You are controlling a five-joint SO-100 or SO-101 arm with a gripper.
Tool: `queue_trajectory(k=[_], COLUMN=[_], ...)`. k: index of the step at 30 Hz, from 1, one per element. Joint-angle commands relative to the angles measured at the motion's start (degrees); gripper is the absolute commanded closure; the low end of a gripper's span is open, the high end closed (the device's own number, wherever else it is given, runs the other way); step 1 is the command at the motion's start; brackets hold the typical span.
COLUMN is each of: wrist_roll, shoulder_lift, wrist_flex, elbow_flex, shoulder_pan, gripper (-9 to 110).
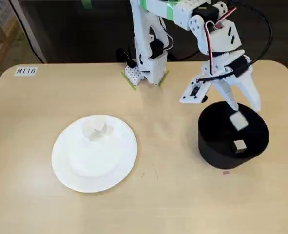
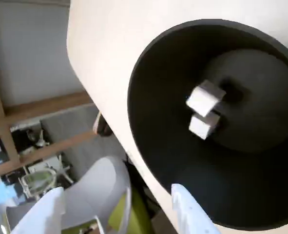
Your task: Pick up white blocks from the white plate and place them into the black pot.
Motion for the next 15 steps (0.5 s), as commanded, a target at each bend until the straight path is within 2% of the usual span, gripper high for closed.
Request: queue_trajectory(k=[1, 2, 4, 8, 12, 15], wrist_roll=[-0.53, -0.53, -0.79, -4.66, -11.16, -7.56], shoulder_lift=[2.29, 2.37, 2.90, 5.19, 6.94, 8.17], wrist_flex=[-0.88, -0.88, -0.09, 4.66, 14.41, 19.16], elbow_flex=[-0.18, -0.26, -0.70, -1.49, -3.25, -3.25], shoulder_pan=[2.02, 2.55, 4.13, 11.07, 23.82, 35.33], gripper=[75, 81, 104, 104, 104, 104])
